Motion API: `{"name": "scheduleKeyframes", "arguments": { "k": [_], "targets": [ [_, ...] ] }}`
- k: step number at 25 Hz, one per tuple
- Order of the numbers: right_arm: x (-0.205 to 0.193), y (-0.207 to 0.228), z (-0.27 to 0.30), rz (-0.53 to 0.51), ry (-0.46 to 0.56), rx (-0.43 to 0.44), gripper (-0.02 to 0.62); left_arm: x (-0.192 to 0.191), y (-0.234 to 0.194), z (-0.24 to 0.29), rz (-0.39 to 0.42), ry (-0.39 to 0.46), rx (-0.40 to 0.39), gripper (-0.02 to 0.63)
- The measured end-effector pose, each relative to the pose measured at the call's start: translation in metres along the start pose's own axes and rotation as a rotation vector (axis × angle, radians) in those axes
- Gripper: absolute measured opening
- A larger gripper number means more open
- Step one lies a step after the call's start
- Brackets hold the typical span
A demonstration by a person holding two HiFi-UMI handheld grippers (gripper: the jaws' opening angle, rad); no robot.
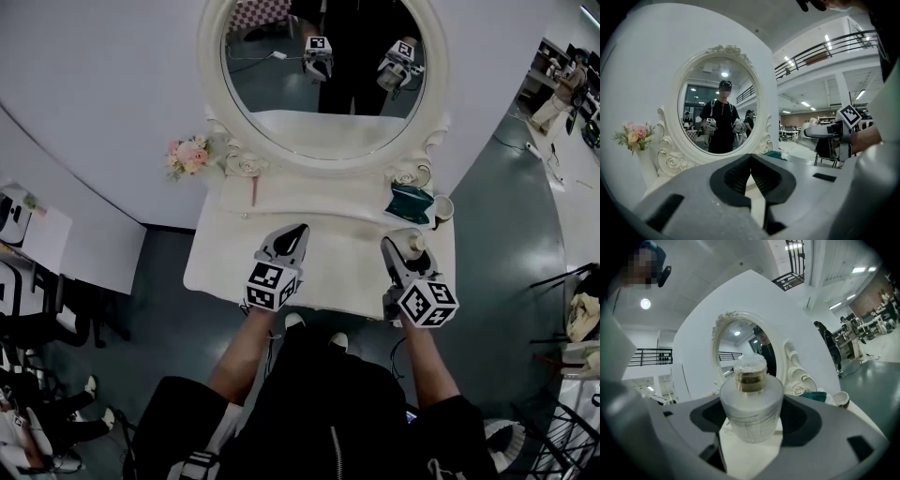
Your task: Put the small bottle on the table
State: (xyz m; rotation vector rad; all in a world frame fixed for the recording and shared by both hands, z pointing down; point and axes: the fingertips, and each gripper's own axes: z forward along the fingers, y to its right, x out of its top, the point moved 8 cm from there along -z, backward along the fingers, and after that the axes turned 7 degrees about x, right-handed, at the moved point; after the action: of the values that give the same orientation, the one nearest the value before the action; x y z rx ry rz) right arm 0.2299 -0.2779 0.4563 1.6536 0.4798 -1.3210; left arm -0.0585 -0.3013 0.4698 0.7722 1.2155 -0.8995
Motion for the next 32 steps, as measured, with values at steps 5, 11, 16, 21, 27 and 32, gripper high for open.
{"name": "scheduleKeyframes", "arguments": {
  "k": [5, 11, 16, 21, 27, 32],
  "targets": [
    [0.000, 0.013, -0.006, 0.001, 0.003, -0.047, 0.328, 0.000, 0.009, 0.023, 0.006, -0.009, -0.055, 0.002],
    [-0.007, 0.039, -0.041, -0.025, 0.010, -0.169, 0.328, -0.010, 0.038, 0.056, 0.010, -0.029, -0.166, 0.002],
    [-0.014, 0.060, -0.071, -0.049, 0.018, -0.272, 0.328, -0.015, 0.064, 0.079, 0.025, -0.051, -0.254, 0.002],
    [-0.028, 0.076, -0.096, -0.107, 0.000, -0.364, 0.328, -0.023, 0.087, 0.092, 0.039, -0.080, -0.322, 0.002],
    [-0.059, 0.087, -0.116, -0.096, -0.029, -0.441, 0.328, -0.040, 0.106, 0.099, 0.050, -0.122, -0.375, 0.002],
    [-0.090, 0.096, -0.134, -0.064, -0.073, -0.504, 0.328, -0.055, 0.119, 0.100, 0.054, -0.163, -0.406, 0.002]
  ]
}}
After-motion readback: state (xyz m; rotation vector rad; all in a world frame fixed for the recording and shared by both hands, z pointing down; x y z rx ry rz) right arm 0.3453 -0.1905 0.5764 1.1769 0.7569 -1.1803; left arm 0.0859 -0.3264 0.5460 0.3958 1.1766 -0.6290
